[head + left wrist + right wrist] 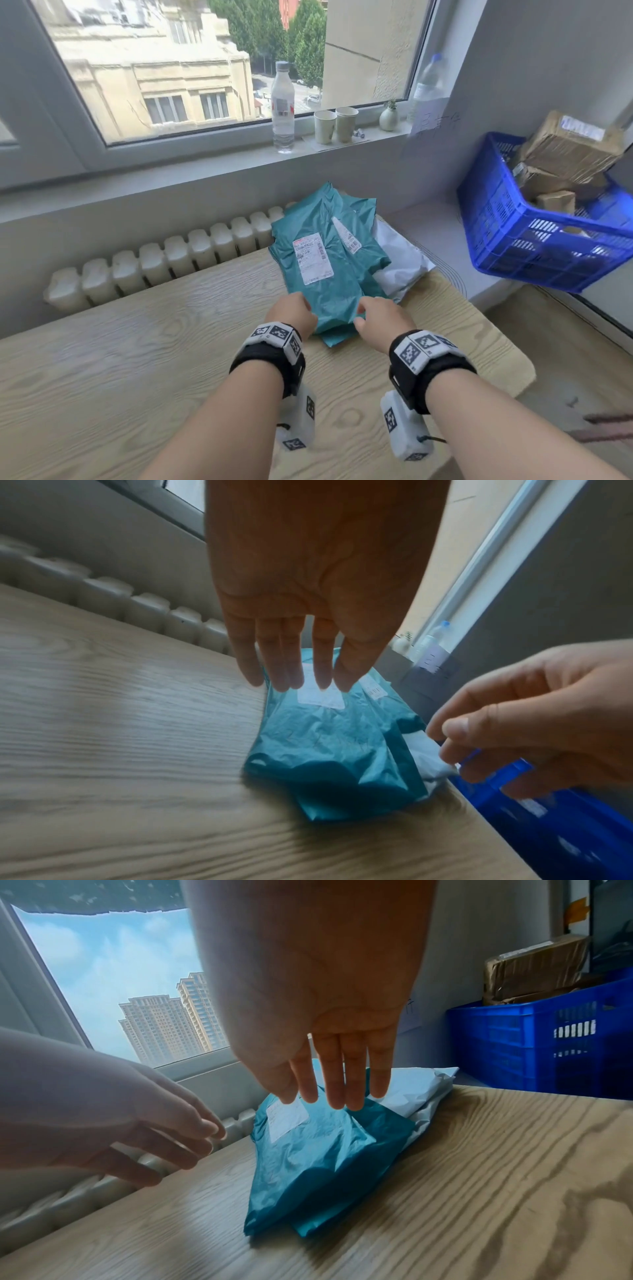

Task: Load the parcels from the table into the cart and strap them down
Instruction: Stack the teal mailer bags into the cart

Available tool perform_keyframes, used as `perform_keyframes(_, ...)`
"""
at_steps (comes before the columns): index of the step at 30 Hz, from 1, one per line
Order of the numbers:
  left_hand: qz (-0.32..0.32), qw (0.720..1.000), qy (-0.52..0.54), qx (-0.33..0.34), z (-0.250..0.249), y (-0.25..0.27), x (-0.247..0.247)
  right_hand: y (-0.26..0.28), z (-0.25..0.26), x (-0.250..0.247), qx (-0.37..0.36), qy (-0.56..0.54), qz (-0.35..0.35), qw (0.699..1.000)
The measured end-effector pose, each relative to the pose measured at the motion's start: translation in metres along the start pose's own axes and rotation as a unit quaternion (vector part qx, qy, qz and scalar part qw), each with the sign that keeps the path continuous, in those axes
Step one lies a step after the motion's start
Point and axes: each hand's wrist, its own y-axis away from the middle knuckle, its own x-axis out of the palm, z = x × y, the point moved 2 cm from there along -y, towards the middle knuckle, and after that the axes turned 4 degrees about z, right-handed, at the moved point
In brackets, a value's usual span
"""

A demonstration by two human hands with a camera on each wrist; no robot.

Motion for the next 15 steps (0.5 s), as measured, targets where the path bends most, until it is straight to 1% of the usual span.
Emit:
perform_keyframes(4,-0.016,0.998,0.025,-0.048,-0.006,-0.028,0.004,-0.038,-0.011,-0.01,-0.015,-0.015,0.015,1.0)
perform_keyframes(11,-0.011,0.985,0.083,-0.154,-0.015,-0.081,0.022,-0.109,-0.031,-0.016,-0.035,-0.075,0.058,0.995)
perform_keyframes(15,-0.018,0.975,0.114,-0.188,-0.017,-0.105,0.03,-0.141,-0.035,-0.015,-0.058,-0.111,0.052,0.991)
